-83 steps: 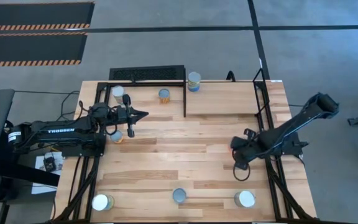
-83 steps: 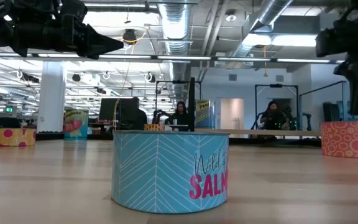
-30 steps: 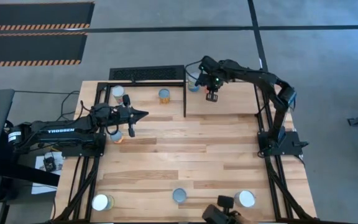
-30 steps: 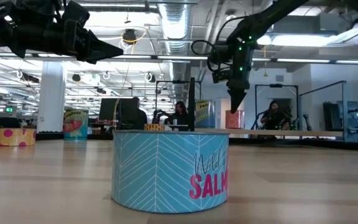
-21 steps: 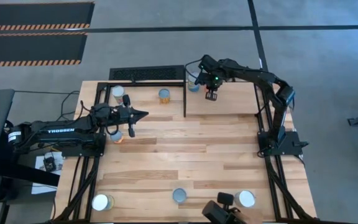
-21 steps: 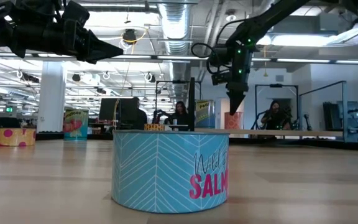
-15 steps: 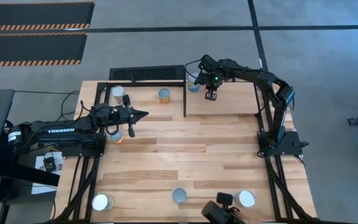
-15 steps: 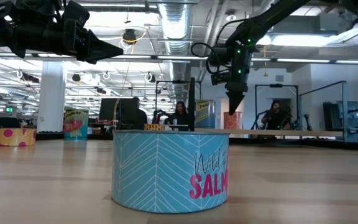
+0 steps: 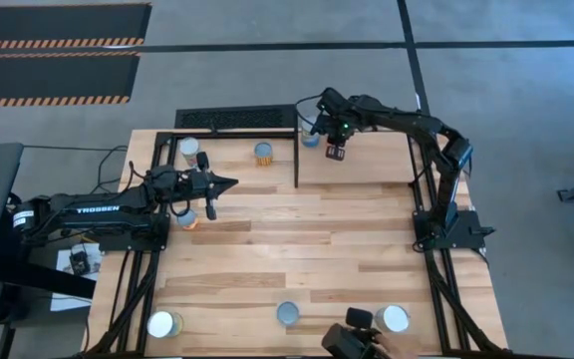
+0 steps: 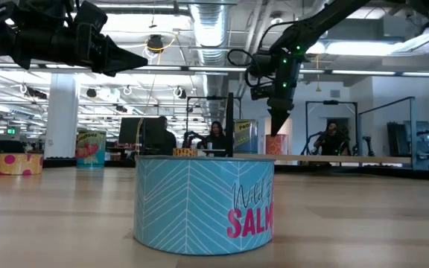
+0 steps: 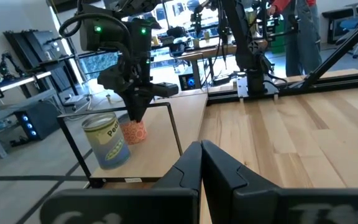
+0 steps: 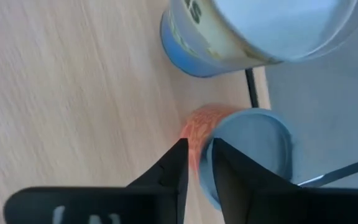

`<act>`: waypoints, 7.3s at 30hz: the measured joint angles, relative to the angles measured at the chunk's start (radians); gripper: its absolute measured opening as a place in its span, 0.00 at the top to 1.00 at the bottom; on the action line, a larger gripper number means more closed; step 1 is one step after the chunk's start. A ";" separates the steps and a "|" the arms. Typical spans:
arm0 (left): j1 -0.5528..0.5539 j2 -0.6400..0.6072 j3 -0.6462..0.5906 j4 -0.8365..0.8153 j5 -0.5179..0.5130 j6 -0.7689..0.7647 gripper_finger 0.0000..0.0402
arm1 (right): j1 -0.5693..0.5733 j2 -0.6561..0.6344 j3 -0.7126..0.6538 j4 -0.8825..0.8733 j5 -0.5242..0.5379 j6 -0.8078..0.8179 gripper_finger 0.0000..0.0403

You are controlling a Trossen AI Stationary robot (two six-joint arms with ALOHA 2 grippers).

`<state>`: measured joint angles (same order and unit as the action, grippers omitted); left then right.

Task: Pick and place cans onto a shelf
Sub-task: Put the canned pineapple rings on the shelf

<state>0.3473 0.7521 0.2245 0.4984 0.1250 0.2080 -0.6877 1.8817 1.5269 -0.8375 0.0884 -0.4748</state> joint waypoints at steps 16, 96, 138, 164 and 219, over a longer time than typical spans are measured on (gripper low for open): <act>0.000 0.001 0.000 -0.045 0.000 0.018 1.00 | 0.143 -0.388 -0.157 -0.030 -0.066 0.148 0.97; -0.431 0.361 0.384 -1.522 -0.391 -1.069 0.63 | 0.890 -0.640 -0.994 1.290 0.017 0.325 0.98; -0.415 0.886 0.665 -0.480 -0.260 -0.281 0.99 | 0.952 -0.641 -0.973 1.280 0.037 0.389 0.98; -0.407 0.967 0.850 -0.647 -0.132 -0.176 0.78 | 1.059 -0.641 -0.973 1.201 0.098 0.479 0.95; -0.269 0.334 0.068 0.205 0.020 -0.137 1.00 | 0.809 0.051 -0.304 0.446 0.056 0.418 0.97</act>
<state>0.0779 1.0859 0.2921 0.7035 0.1452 0.0707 0.1214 1.9325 1.2229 -0.3917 0.1443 -0.0572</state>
